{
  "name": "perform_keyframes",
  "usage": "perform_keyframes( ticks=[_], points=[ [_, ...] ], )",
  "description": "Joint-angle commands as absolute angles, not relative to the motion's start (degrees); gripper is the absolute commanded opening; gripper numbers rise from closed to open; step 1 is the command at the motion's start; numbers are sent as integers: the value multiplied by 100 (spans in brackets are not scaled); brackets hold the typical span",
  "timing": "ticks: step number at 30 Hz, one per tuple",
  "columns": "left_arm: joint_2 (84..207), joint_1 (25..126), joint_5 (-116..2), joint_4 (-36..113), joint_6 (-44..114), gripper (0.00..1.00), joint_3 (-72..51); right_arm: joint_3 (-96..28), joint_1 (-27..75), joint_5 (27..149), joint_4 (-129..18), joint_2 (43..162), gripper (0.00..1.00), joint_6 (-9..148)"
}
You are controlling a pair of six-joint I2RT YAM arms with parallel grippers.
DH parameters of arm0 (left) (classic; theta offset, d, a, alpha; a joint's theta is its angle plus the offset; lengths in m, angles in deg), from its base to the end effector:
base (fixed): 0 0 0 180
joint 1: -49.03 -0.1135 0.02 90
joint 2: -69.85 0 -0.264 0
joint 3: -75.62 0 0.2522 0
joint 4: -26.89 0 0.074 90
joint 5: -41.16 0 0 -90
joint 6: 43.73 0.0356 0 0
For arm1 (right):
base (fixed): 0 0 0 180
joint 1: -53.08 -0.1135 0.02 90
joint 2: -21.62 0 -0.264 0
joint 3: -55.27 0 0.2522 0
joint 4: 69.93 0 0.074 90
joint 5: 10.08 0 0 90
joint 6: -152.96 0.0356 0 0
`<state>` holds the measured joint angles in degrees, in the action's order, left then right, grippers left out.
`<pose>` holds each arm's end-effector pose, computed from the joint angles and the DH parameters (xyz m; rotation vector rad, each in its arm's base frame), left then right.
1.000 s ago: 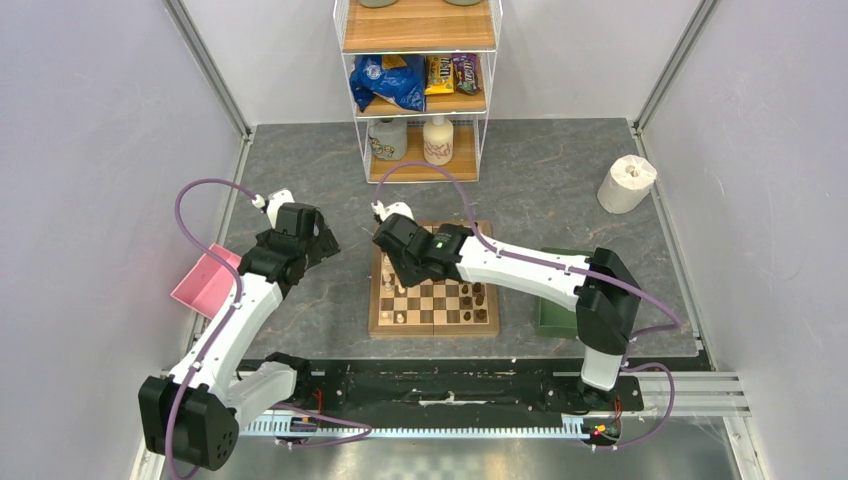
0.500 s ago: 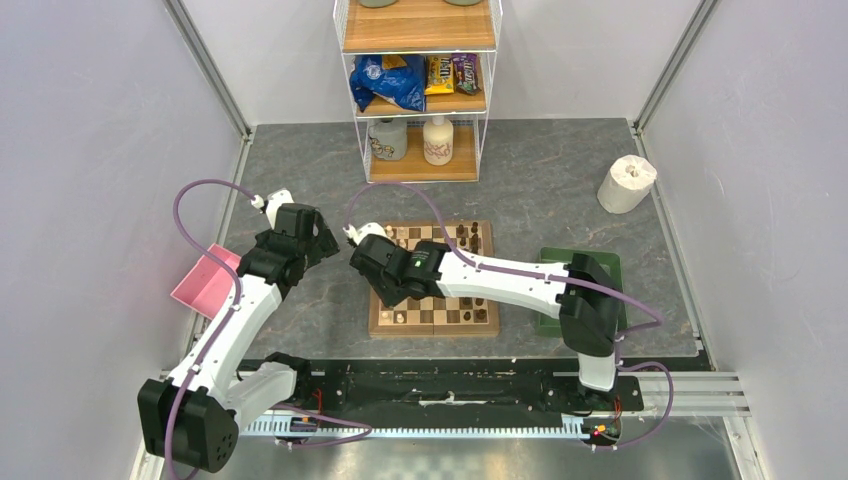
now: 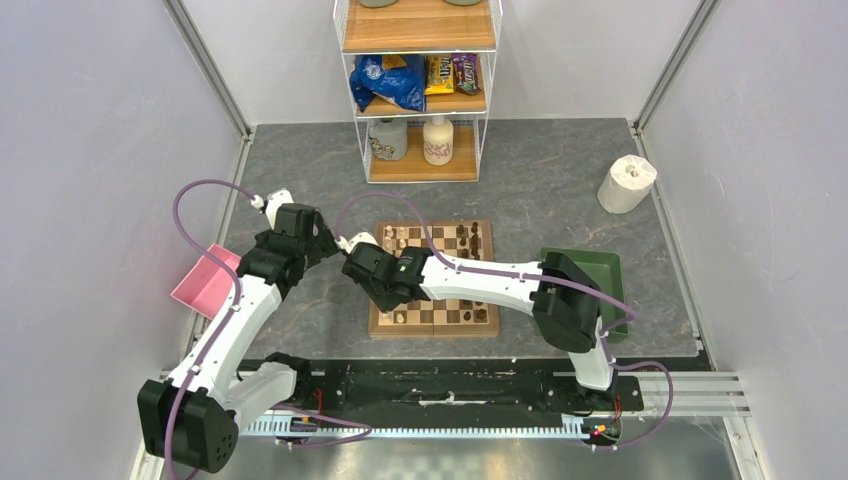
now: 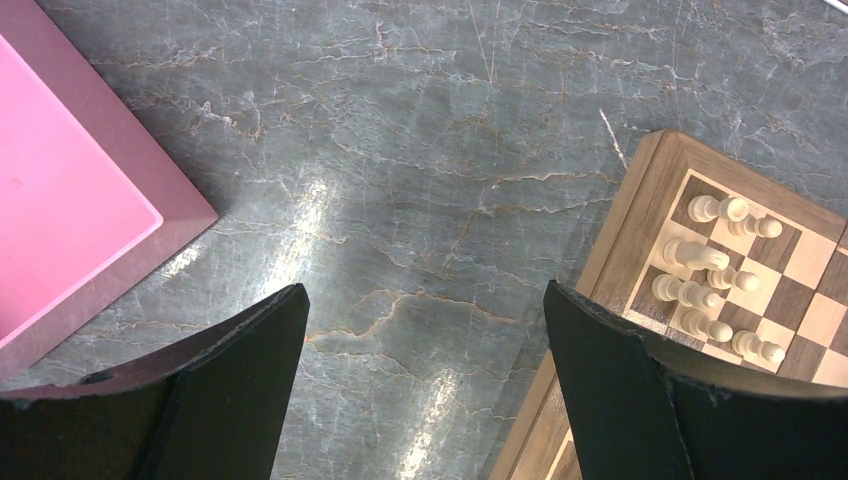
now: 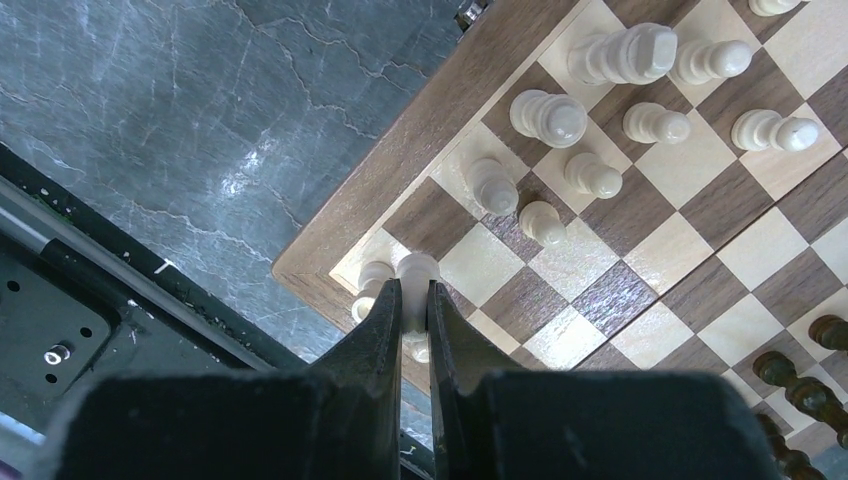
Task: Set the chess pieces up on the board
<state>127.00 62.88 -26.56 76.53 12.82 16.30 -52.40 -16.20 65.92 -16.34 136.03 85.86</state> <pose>0.1985 -0.0350 0.2660 -0.5689 2.2511 0.0562 0.1614 0.4022 0.2300 -0.9452 2.4208 0.2744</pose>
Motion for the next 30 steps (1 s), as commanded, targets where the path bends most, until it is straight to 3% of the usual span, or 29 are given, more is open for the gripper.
perform_keyframes(
  ticks=[1,30],
  points=[
    [12634,6257,-2604,7537,1110,95,1617,-5487,-1633,6467,-1811,13695,12,8493],
    [12702,6257,-2579,7545,1102,95,1631,-5347,-1504,6651,-2040,13891,17,8530]
  ],
)
